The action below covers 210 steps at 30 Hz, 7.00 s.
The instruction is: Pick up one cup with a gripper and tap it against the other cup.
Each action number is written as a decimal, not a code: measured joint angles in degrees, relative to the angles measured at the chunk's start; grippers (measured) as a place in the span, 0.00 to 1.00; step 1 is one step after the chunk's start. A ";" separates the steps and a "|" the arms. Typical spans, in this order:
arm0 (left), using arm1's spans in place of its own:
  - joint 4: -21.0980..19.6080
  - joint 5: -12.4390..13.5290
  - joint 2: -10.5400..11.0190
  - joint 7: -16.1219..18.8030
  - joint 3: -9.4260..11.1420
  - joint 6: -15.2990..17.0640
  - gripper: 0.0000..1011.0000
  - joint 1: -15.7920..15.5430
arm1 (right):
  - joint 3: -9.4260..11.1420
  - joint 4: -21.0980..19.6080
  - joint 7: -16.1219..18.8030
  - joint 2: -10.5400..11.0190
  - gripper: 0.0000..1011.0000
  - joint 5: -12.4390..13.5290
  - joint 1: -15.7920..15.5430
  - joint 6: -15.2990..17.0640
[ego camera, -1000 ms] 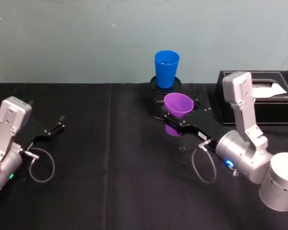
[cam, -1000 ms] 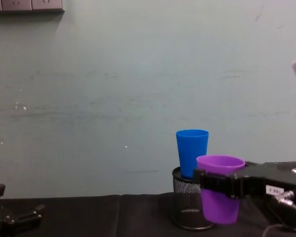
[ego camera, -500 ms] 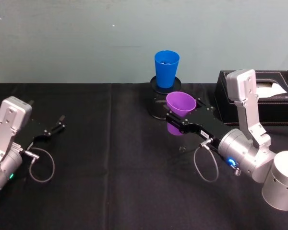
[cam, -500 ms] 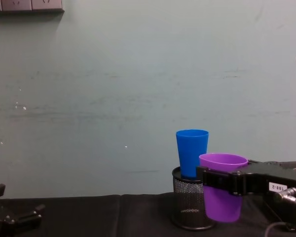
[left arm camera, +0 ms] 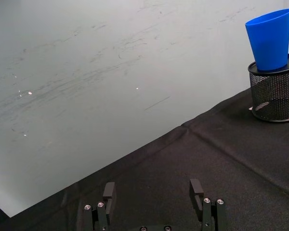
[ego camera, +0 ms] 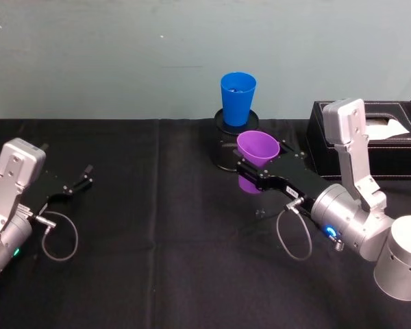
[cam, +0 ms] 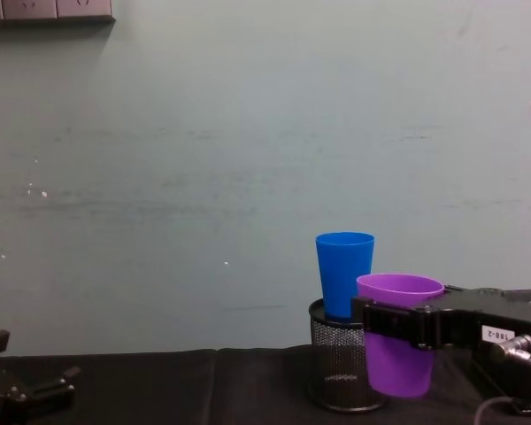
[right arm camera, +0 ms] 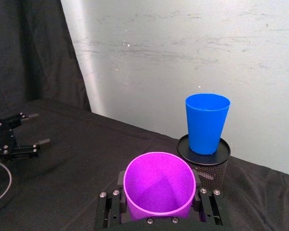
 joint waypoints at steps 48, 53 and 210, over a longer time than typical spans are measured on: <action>0.00 0.00 0.00 0.00 0.00 0.00 0.99 0.00 | -0.01 -0.01 0.06 0.00 0.73 0.00 0.00 -0.03; 0.00 0.00 0.00 0.00 0.00 0.00 0.99 0.00 | 0.00 -0.01 0.06 0.00 0.73 0.00 0.00 -0.03; 0.00 0.00 0.00 0.00 0.00 0.00 0.99 0.00 | -0.80 12.79 -0.10 -5.39 0.73 0.30 12.58 4.73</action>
